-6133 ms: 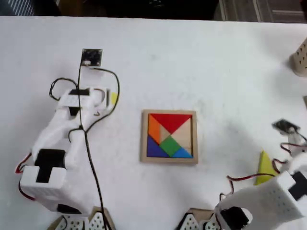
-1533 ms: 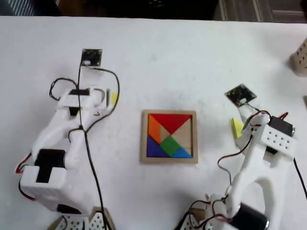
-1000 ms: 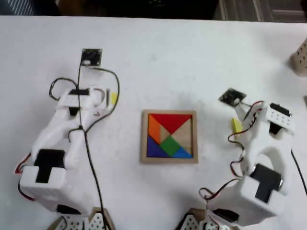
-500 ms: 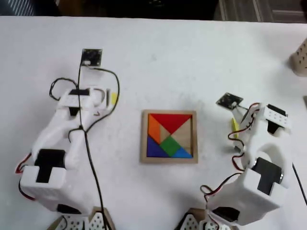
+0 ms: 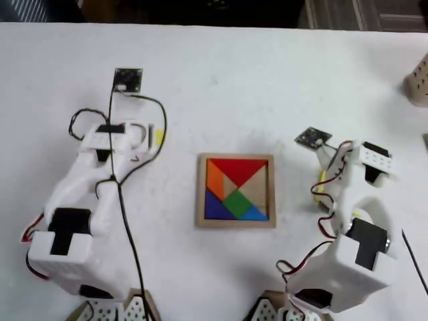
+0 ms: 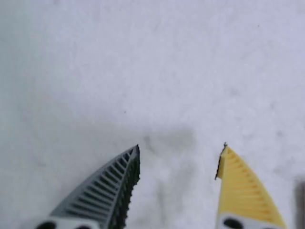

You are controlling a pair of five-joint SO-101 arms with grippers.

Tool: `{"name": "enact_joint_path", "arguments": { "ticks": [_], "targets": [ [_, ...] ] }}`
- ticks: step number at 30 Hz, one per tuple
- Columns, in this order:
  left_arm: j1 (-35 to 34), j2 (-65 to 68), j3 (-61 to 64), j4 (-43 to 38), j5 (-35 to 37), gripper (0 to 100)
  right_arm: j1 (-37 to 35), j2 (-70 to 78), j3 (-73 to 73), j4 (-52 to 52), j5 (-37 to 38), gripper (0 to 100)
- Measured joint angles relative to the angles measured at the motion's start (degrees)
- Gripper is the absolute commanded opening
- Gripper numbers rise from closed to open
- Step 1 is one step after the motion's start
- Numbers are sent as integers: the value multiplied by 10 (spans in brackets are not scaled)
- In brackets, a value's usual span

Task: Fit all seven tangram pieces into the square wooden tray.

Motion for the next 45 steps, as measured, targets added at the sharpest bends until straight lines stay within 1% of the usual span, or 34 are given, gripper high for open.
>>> {"name": "enact_joint_path", "arguments": {
  "ticks": [2,4,8,10,12,15,17,19,20,22,25,29,31,34,40,45],
  "targets": [
    [0,0,0,0,-6,286,-18,-1,-4,30,-33,358],
    [0,0,0,0,-9,286,-33,-16,-4,40,-83,358],
    [0,0,0,0,-11,286,-39,-37,-5,17,-196,358],
    [0,0,0,0,-11,286,-39,-38,-4,-7,-240,358],
    [0,0,0,0,-11,286,-43,-38,10,-30,-252,348],
    [0,0,0,0,-11,286,-51,-30,25,-58,-258,279],
    [0,0,0,0,-11,286,-51,-17,26,-70,-258,238],
    [0,0,0,0,-11,286,-49,-9,26,-76,-256,231],
    [0,0,0,0,-11,286,-46,-9,26,-77,-244,235],
    [0,0,0,0,-11,286,-38,-8,26,-77,-217,252],
    [0,0,0,0,-11,286,-23,-8,26,-71,-184,307],
    [0,0,0,0,-11,286,-19,-26,27,-22,-120,382],
    [0,0,0,0,-11,286,-19,-45,27,-1,-96,383],
    [0,0,0,0,-11,286,-18,-67,47,4,-77,384],
    [0,0,0,0,-11,286,-18,-70,124,-76,-20,383],
    [0,0,0,0,-11,285,4,-68,128,-109,-13,383]
  ]
}}
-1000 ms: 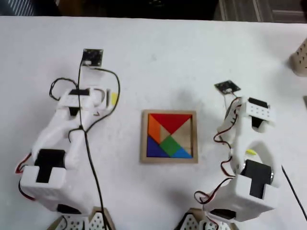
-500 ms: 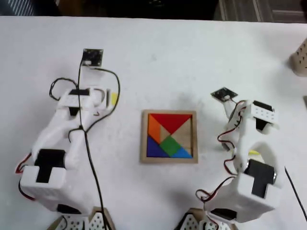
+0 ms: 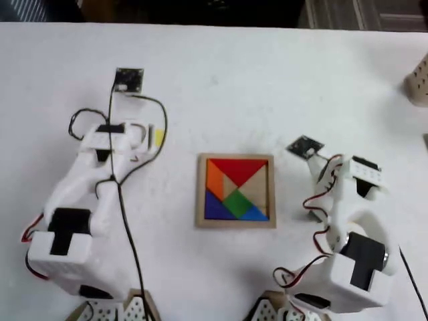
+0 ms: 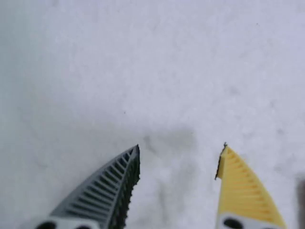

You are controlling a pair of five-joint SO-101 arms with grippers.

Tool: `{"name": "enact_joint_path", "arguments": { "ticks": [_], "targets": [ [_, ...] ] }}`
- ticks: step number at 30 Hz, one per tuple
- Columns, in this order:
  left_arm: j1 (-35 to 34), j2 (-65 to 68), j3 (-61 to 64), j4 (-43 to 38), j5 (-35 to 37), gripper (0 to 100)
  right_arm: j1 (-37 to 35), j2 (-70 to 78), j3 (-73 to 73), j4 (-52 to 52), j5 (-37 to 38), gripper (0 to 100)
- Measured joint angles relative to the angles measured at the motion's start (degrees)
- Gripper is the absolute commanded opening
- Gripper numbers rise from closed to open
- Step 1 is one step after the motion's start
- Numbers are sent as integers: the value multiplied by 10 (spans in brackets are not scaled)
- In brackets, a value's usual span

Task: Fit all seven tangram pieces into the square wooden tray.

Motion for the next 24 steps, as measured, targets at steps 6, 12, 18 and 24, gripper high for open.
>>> {"name": "enact_joint_path", "arguments": {
  "ticks": [6,12,18,24],
  "targets": [
    [0,0,0,0,0,285,5,3,0,-5,2,383],
    [0,0,0,0,0,284,5,2,6,-5,2,288],
    [0,0,0,0,0,284,6,-3,10,-17,2,255],
    [0,0,0,0,0,284,6,-3,10,-18,2,259]
  ]
}}
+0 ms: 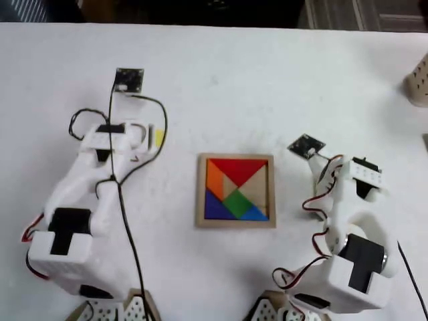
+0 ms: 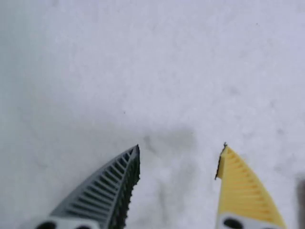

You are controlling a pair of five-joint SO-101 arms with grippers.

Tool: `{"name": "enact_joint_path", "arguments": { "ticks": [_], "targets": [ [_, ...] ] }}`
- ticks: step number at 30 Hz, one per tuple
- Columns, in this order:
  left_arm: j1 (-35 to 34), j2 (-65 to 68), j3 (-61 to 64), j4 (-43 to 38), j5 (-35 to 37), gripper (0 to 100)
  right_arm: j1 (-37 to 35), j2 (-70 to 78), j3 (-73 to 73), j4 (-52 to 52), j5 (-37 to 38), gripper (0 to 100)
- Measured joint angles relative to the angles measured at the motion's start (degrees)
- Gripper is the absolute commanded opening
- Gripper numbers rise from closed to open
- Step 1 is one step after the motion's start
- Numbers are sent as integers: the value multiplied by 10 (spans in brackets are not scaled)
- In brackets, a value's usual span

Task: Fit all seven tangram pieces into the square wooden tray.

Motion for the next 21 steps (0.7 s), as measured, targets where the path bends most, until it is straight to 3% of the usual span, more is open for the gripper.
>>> {"name": "enact_joint_path", "arguments": {
  "ticks": [8,11,21],
  "targets": [
    [0,0,0,0,0,283,-12,4,-21,49,-1,262],
    [0,0,0,0,0,283,-22,5,-35,78,-33,262],
    [0,0,0,0,-1,285,-34,5,-41,89,-62,259]
  ]
}}
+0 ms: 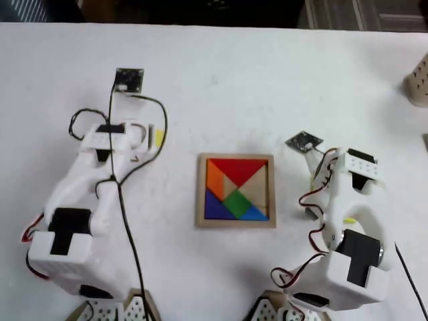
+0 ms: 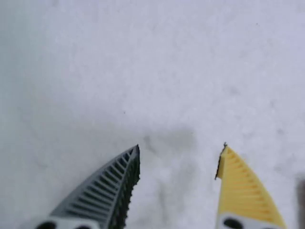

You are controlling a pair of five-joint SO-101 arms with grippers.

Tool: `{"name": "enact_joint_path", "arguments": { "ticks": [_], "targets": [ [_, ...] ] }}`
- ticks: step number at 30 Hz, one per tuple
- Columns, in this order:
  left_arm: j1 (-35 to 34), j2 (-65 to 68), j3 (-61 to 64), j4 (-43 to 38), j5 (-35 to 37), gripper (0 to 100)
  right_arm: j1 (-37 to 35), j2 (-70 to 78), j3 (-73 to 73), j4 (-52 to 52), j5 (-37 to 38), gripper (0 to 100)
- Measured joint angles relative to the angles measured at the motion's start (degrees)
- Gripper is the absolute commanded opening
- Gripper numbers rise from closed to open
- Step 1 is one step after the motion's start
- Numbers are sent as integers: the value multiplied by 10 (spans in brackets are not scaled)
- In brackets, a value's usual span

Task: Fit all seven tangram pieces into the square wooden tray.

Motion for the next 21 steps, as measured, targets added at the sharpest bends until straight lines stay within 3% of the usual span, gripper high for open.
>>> {"name": "enact_joint_path", "arguments": {
  "ticks": [5,10,21],
  "targets": [
    [0,0,0,0,0,285,-4,0,0,4,0,248],
    [0,0,0,0,0,285,-4,0,0,4,0,166],
    [0,0,0,0,0,284,4,-1,-1,4,0,159]
  ]
}}
